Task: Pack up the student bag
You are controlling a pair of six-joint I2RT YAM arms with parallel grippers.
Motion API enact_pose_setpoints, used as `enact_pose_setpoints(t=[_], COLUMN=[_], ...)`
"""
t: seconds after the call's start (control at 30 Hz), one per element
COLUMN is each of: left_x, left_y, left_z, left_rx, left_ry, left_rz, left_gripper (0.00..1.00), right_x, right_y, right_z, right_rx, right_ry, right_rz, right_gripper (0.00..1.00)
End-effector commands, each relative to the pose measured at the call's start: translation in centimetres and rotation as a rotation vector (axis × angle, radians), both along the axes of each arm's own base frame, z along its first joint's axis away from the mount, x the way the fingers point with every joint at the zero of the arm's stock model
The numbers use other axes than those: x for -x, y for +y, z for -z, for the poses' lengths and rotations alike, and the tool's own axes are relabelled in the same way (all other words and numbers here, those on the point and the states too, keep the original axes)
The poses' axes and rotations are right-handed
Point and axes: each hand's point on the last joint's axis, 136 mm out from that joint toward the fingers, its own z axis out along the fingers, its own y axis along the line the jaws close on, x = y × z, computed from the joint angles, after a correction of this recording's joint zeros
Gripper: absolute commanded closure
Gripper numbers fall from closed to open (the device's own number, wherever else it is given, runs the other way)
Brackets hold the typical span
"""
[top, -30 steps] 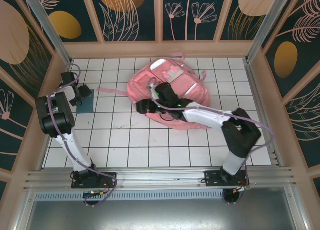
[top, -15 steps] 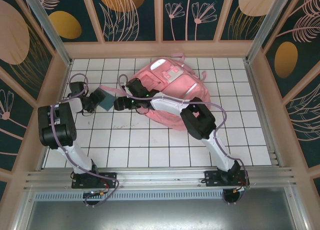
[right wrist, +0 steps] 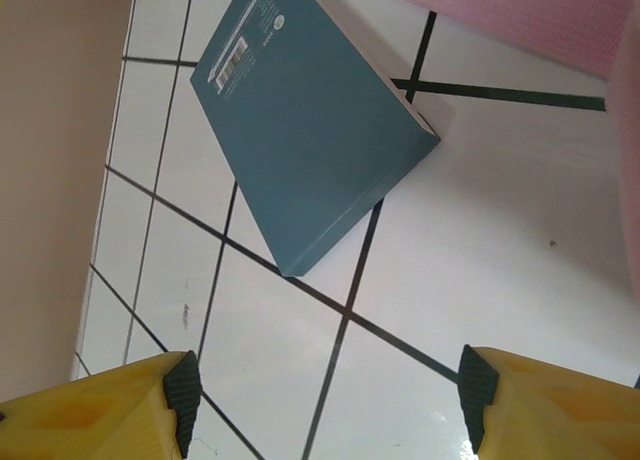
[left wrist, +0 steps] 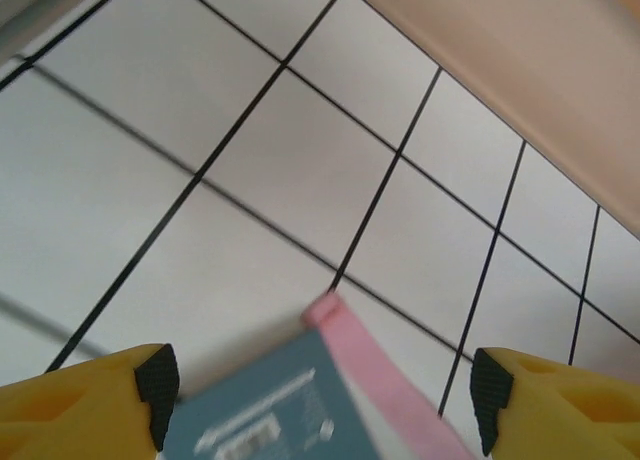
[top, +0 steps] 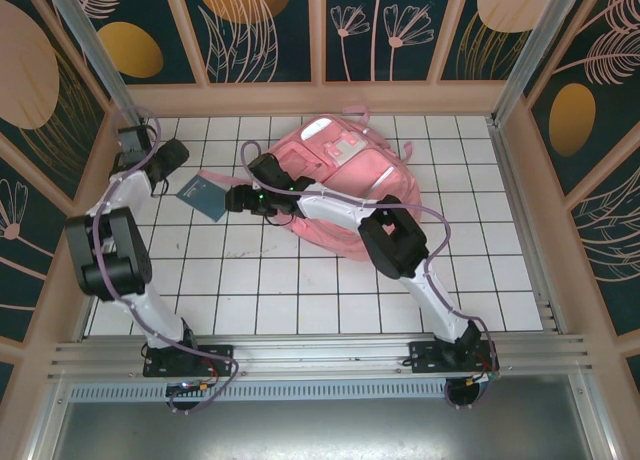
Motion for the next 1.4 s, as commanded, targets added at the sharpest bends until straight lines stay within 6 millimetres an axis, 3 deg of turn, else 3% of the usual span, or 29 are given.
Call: enact_pose_setpoints(t=[0.0, 0.2, 0.4, 0.6, 1.1, 1.37], left_x=[-1.6, -3.0, -2.2, -0.5, 4.2, 5.4], left_y=[-1.6, -2.2, -2.5, -3.3, -6.5, -8.8], left_z=[3.6, 5.9, 8.3, 9.8, 10.7, 11.1], left_rx=[0.058, 0.098, 0.127, 0.179, 0.333, 0.366], left_ry=[0.071, 0.103, 0.144, 0.169, 0.181, 0.197], left_rz=[0.122, 0.177, 0.173, 0.159, 0.14, 0.178], left_gripper=[0.22, 0.19, 0.18, 0.17, 0.16, 0.16], right_x=[-0.4, -0.8, -1.1, -1.7, -2.3, -3.0], right_y=[0.6, 1.2, 2.0, 1.6, 1.0, 1.6], right_z=[1.0, 2.3, 3.4, 6.1, 9.6, 10.3], right_rx=[-0.047, -0.046, -0.036, 0.041, 0.105, 0.089], right_ry=[0.116, 0.189, 0.21, 0.228, 0.214, 0.197], right_rz=[0.084, 0.142, 0.159, 0.2, 0.218, 0.19], right_gripper=[0.31, 0.3, 0.29, 0.29, 0.29, 0.29])
